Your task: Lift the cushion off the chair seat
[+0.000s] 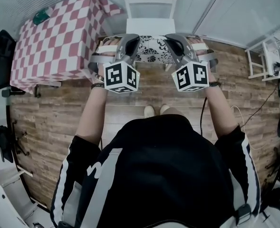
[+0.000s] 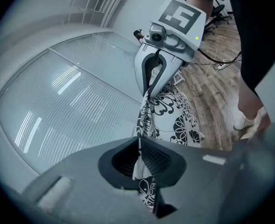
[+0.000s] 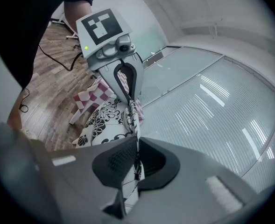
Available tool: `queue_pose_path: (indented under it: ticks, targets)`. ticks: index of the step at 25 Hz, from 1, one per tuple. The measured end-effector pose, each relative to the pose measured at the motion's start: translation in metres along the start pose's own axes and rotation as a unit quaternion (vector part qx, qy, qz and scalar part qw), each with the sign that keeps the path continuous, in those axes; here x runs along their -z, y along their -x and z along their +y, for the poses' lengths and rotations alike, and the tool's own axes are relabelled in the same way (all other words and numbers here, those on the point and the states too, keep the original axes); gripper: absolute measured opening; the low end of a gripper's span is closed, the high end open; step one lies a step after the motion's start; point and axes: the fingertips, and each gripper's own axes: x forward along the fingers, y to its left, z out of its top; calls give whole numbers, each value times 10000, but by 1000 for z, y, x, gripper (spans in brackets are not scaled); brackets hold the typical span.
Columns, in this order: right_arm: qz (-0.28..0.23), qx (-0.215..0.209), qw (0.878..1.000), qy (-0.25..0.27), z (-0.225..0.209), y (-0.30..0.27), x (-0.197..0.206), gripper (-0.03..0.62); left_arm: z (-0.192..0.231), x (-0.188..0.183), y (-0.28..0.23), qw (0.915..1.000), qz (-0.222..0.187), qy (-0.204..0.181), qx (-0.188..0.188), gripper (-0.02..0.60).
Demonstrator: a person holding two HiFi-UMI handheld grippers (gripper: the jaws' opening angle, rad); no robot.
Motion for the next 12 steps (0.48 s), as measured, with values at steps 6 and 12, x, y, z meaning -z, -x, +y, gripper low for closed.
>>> queue_pose_path:
  ticks: [6, 12]
  targets:
    - [-37, 157, 9999, 39, -17, 5, -2, 8, 16, -9, 3, 9999, -39, -91, -107, 17]
    - [-65, 280, 9994, 169, -34, 10, -6, 8, 30, -17, 5, 9996, -112, -122, -206, 17]
